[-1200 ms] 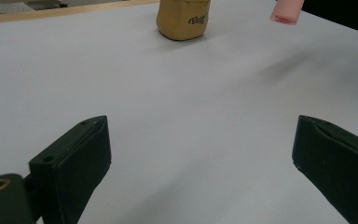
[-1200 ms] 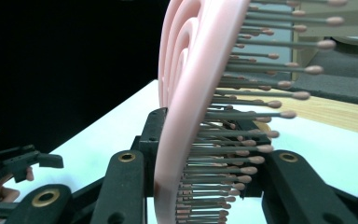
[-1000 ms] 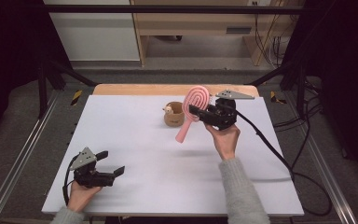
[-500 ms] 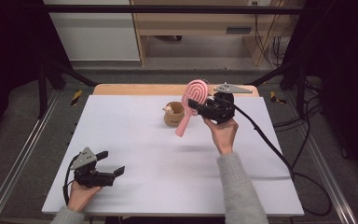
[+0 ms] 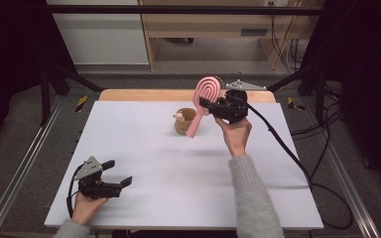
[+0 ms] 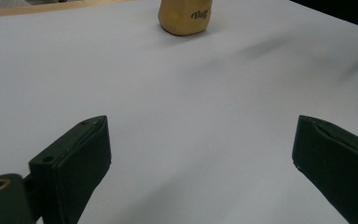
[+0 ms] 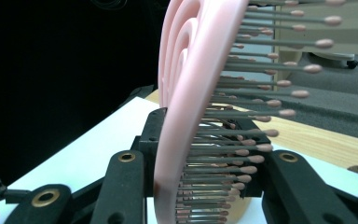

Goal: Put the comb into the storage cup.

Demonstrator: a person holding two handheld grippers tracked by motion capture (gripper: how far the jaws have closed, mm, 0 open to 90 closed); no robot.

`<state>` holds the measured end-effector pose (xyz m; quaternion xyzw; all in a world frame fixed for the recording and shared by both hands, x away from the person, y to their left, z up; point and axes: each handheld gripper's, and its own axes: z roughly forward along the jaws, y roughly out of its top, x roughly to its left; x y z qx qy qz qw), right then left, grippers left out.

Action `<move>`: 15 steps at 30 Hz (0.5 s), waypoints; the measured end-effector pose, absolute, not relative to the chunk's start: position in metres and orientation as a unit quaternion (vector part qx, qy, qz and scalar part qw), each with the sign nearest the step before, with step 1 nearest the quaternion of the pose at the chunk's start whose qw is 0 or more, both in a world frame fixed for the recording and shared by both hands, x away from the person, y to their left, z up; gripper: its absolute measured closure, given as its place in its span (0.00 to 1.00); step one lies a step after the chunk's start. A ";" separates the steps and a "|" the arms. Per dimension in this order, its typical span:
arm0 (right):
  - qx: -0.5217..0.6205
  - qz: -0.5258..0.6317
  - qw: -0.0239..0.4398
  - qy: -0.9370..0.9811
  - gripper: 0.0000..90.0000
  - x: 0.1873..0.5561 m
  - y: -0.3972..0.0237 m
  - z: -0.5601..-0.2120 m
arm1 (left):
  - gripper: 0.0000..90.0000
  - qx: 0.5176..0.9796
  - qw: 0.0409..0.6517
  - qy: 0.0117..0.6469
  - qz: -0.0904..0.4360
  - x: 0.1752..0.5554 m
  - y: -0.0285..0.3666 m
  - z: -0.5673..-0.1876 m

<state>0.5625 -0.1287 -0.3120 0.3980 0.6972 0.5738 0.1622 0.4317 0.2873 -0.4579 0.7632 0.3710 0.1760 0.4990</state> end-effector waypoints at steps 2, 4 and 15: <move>0.398 0.575 0.163 0.696 0.70 0.564 -0.127 -0.310 | 0.05 0.763 0.499 0.371 0.175 0.432 0.287 -0.458; 0.397 0.574 0.167 0.696 0.70 0.566 -0.126 -0.308 | 0.05 0.765 0.498 0.370 0.175 0.432 0.287 -0.459; 0.404 0.573 0.174 0.691 0.70 0.578 -0.122 -0.300 | 0.05 0.764 0.498 0.371 0.174 0.432 0.288 -0.459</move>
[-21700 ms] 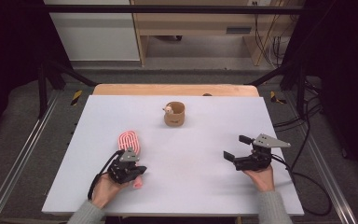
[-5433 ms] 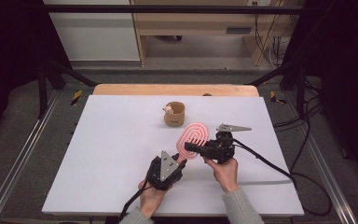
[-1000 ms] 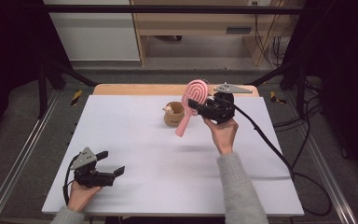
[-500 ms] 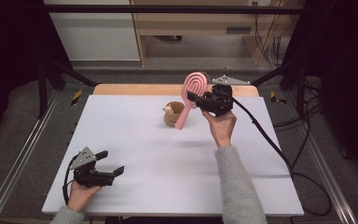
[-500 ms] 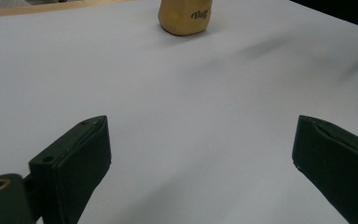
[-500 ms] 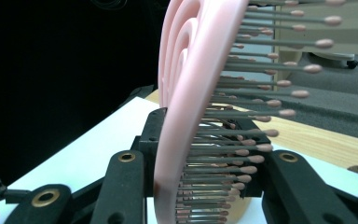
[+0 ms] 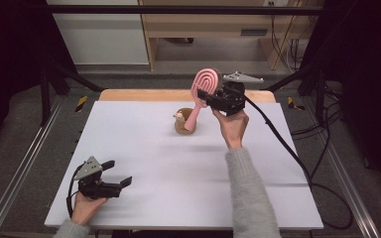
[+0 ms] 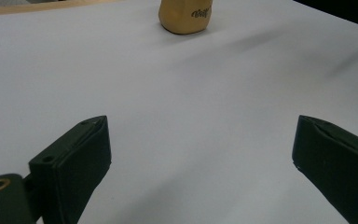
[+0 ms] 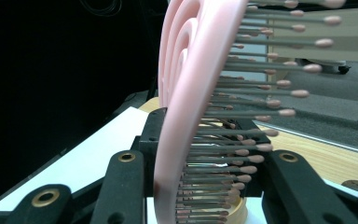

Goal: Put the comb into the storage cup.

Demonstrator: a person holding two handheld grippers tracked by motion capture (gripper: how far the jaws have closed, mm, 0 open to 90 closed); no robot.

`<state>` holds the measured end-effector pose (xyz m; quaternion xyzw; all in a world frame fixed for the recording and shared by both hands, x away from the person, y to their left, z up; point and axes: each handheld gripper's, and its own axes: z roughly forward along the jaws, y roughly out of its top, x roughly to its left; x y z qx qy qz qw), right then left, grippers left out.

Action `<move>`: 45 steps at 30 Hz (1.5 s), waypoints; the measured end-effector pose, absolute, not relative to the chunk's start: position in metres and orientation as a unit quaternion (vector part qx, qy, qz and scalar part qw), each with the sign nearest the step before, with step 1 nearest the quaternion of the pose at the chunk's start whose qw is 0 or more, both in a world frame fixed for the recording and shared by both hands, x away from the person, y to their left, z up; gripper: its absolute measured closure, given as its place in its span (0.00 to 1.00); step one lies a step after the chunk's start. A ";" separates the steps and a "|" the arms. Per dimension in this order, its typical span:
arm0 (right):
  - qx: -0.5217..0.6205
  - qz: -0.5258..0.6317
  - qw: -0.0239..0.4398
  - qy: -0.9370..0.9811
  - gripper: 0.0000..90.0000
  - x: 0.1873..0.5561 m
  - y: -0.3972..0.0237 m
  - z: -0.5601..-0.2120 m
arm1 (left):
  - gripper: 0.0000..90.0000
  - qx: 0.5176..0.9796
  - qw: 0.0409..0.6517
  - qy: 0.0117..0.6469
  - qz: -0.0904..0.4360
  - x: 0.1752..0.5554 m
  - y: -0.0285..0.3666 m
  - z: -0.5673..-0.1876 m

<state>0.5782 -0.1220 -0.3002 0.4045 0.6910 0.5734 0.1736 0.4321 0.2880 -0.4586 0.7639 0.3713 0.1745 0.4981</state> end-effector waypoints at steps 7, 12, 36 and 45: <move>0.412 0.573 0.180 0.685 0.70 0.585 -0.121 -0.298 | 0.05 0.764 0.498 0.371 0.174 0.432 0.288 -0.459; 0.420 0.575 0.186 0.678 0.70 0.590 -0.121 -0.296 | 0.05 0.764 0.498 0.372 0.173 0.432 0.288 -0.459; 0.453 0.574 0.213 0.648 0.70 0.609 -0.120 -0.297 | 0.05 0.766 0.494 0.373 0.172 0.433 0.288 -0.460; 0.461 0.573 0.219 0.642 0.70 0.613 -0.119 -0.299 | 0.05 0.768 0.492 0.373 0.171 0.433 0.288 -0.460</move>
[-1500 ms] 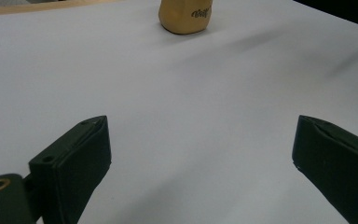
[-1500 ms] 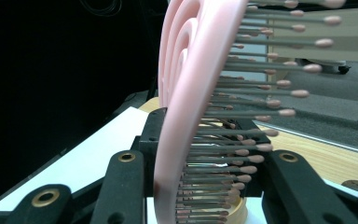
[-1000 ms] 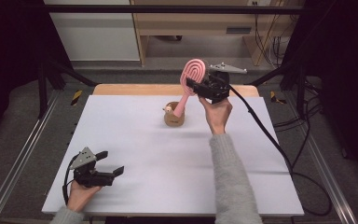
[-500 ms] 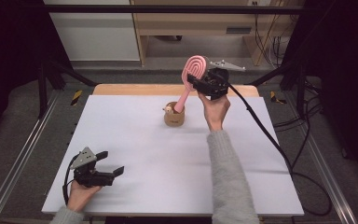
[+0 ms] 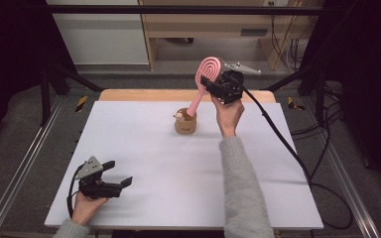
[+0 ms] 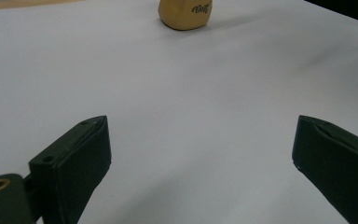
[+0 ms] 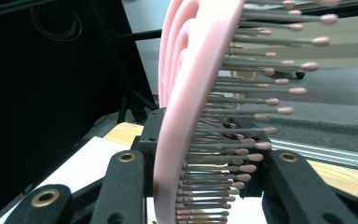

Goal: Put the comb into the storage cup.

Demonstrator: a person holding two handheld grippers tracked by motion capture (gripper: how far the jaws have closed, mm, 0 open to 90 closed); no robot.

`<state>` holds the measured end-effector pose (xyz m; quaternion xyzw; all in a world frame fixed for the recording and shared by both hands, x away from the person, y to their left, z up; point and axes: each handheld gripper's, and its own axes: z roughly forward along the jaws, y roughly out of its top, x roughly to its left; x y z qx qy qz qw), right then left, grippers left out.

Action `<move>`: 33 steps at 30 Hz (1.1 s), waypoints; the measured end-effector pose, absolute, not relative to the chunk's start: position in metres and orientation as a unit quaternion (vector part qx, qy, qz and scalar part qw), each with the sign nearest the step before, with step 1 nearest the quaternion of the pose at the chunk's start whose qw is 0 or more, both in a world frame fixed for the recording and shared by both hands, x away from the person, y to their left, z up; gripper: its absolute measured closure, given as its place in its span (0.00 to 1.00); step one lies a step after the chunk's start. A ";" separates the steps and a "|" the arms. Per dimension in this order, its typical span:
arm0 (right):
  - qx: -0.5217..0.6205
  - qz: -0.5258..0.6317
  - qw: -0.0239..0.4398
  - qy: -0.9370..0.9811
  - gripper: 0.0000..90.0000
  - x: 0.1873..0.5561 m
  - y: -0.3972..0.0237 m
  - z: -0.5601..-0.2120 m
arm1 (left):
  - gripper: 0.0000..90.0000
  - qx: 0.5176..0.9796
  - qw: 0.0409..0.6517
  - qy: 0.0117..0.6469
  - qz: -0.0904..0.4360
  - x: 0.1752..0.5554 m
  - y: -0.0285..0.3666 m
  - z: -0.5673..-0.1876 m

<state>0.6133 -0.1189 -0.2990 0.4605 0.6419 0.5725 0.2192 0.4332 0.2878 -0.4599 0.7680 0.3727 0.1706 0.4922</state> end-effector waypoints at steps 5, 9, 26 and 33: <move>0.465 0.570 0.218 0.641 0.70 0.617 -0.117 -0.302 | 0.05 0.768 0.492 0.373 0.171 0.433 0.288 -0.460; 0.468 0.568 0.217 0.641 0.70 0.622 -0.115 -0.306 | 0.05 0.768 0.492 0.374 0.171 0.433 0.288 -0.460; 0.480 0.556 0.220 0.642 0.70 0.635 -0.106 -0.321 | 0.05 0.768 0.491 0.374 0.171 0.434 0.289 -0.461; 0.486 0.550 0.218 0.643 0.70 0.637 -0.103 -0.327 | 0.05 0.769 0.490 0.373 0.171 0.434 0.289 -0.461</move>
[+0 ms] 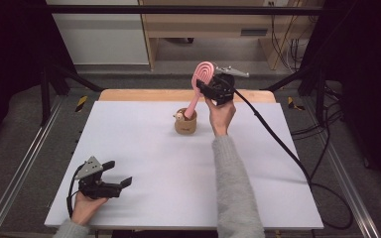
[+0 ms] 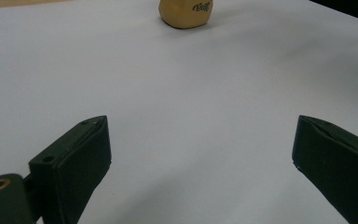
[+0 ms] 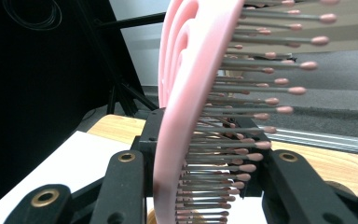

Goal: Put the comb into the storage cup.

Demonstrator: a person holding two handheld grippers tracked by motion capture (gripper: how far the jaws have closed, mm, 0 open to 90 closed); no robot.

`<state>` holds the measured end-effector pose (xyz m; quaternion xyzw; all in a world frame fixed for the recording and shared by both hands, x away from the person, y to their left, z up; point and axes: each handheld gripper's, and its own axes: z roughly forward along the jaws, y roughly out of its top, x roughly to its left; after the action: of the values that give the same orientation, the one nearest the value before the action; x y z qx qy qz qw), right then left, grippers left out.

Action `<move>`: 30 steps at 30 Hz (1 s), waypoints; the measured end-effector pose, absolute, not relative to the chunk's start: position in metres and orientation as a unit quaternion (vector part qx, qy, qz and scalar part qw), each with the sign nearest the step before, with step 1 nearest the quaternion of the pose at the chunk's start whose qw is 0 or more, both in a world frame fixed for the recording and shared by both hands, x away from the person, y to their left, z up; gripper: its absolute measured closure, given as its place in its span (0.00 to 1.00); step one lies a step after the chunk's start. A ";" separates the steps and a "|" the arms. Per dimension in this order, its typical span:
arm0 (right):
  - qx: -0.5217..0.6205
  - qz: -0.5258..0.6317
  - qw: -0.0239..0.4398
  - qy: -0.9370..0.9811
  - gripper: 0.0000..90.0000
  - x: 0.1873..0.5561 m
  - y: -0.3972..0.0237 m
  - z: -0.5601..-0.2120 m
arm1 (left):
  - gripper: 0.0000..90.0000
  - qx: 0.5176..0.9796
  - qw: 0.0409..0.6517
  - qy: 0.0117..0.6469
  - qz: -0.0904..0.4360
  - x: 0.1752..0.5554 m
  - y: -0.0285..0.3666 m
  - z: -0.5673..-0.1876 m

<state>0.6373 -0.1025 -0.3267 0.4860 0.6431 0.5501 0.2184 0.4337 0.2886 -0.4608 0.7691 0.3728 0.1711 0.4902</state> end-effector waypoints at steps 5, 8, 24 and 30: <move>0.488 0.548 0.222 0.642 0.70 0.638 -0.101 -0.330 | 0.05 0.770 0.490 0.373 0.171 0.434 0.288 -0.461; 0.490 0.545 0.222 0.644 0.70 0.639 -0.100 -0.332 | 0.05 0.769 0.490 0.373 0.171 0.434 0.288 -0.461; 0.496 0.536 0.214 0.649 0.70 0.641 -0.089 -0.347 | 0.05 0.770 0.489 0.373 0.170 0.433 0.288 -0.461; 0.501 0.534 0.211 0.648 0.70 0.642 -0.086 -0.352 | 0.05 0.771 0.489 0.372 0.170 0.433 0.288 -0.461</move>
<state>0.6418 -0.0857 -0.3515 0.5005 0.6482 0.5338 0.2108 0.4333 0.2876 -0.4609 0.7706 0.3721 0.1699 0.4887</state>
